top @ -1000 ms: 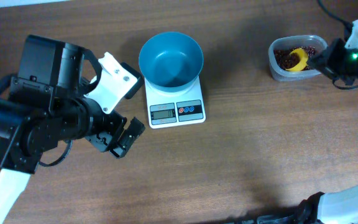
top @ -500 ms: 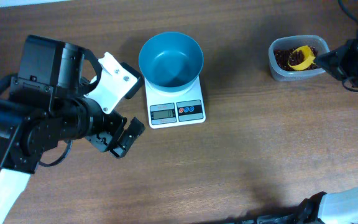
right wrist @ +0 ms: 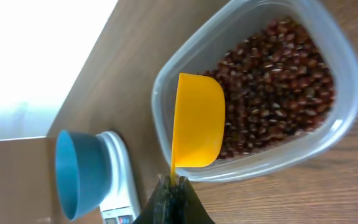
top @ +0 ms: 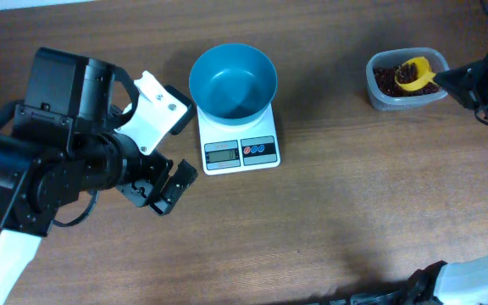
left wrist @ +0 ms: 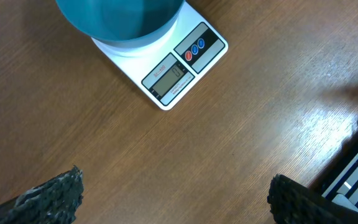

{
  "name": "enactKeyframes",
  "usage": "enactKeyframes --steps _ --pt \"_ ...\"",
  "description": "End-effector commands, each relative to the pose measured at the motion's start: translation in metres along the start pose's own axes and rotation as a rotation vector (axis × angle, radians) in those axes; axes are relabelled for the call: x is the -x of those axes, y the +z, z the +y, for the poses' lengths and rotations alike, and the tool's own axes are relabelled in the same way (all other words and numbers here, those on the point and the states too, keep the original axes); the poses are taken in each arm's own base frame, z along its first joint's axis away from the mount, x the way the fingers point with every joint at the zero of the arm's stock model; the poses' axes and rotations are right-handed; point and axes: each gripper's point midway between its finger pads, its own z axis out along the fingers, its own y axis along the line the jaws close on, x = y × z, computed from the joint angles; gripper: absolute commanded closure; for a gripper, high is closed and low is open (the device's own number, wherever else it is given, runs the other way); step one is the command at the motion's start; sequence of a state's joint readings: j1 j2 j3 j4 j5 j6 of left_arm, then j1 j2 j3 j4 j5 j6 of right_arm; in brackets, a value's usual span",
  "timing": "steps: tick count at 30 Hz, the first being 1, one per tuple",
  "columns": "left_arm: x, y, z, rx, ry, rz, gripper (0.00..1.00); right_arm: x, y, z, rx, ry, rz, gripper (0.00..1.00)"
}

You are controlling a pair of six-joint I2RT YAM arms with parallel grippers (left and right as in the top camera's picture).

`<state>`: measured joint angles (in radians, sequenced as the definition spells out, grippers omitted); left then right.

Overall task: Scoop item into bowl and weigh 50g on scale
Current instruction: 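Lift the filled scoop out of the tub toward the teal bowl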

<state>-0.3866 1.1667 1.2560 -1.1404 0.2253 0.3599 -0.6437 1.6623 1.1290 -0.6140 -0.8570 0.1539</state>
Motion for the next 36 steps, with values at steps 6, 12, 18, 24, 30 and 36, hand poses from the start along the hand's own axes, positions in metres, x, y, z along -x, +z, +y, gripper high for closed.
enactKeyframes --steps 6,12,18,24,30,36 --pt "0.007 -0.009 -0.003 -0.003 0.027 -0.037 0.01 -0.004 -0.003 0.030 0.190 0.004 0.028 0.96" --pt "0.007 -0.009 -0.003 -0.003 0.027 -0.037 0.01 -0.007 -0.008 0.048 0.297 0.003 0.045 0.96" --pt "0.007 -0.009 -0.003 -0.003 0.027 -0.037 0.01 -0.015 -0.003 0.065 0.359 -0.003 0.084 0.96" --pt "0.007 -0.009 -0.003 -0.003 0.027 -0.037 0.01 -0.040 0.020 0.094 0.392 -0.058 0.182 0.96" --pt "0.007 -0.009 -0.003 -0.003 0.027 -0.037 0.01 -0.070 0.043 0.127 0.425 -0.081 0.296 0.96" --pt "0.007 -0.009 -0.003 -0.003 0.027 -0.037 0.01 -0.083 0.061 0.168 0.494 -0.134 0.343 0.96"
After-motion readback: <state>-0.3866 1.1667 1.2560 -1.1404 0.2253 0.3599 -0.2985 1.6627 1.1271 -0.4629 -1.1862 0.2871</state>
